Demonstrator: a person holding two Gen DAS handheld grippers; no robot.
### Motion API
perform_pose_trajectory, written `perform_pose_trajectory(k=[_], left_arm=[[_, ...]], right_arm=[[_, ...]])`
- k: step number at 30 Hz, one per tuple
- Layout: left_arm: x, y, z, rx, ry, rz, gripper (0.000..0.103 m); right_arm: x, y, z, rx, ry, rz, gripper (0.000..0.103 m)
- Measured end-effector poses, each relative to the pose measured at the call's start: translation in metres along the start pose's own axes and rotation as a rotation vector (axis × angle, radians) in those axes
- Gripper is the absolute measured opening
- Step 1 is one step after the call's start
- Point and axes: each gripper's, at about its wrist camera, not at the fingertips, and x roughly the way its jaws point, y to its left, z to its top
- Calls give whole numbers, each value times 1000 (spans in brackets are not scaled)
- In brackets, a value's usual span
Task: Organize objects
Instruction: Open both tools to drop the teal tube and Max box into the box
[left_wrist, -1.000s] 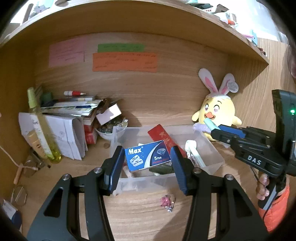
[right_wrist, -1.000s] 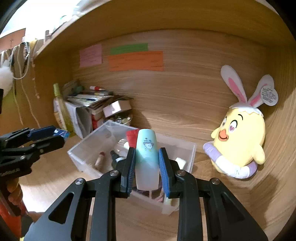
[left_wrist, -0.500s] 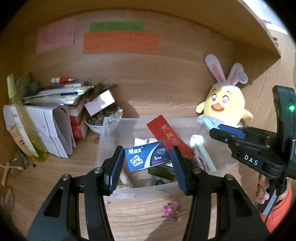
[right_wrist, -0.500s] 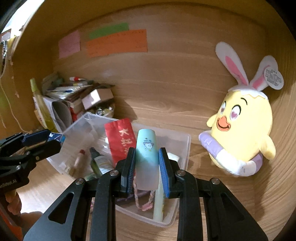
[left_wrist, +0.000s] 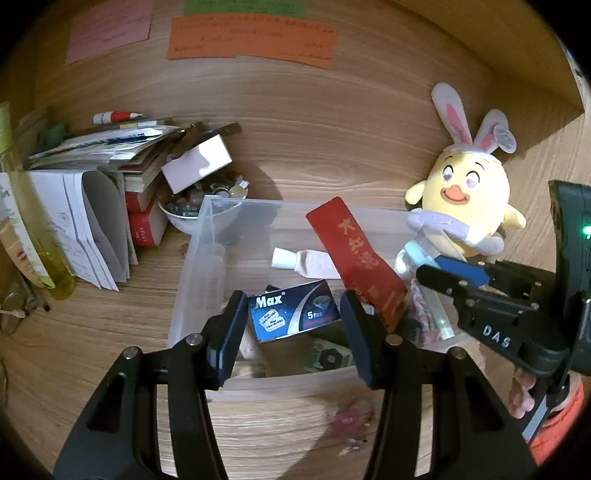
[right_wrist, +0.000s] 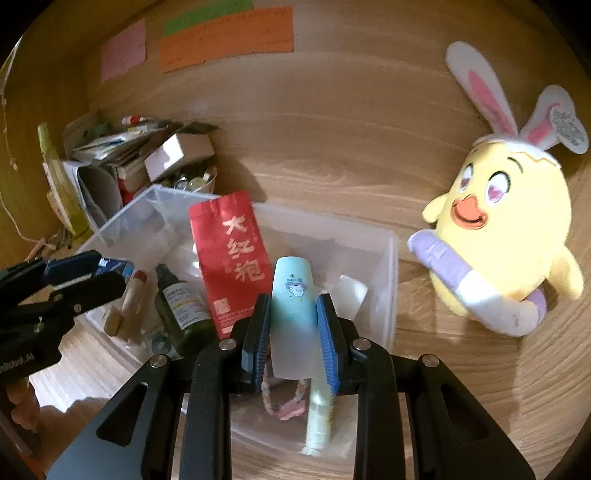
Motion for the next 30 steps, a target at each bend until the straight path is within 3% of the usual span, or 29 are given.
perform_pose_trajectory(k=[9,15,21,23,30], left_arm=[[0,-6,-1,29,3,10,52],[-8,-12,-2,58,-38,32,68],[-15,-13,0,63,-56,37,70],[-18,-12,0,54,-61,29,75],[-34,-8,1,33,-64,-3,83]], right_arm=[[9,8,-4,-31,22,-3,23],[5,13,-5,-55,12,-6,25],[-3,14,-5,-70,-15,-17,39],[-5,14,-4,-69,-21,-18,48],[-16,10,-2,-63,-34,-22,57]])
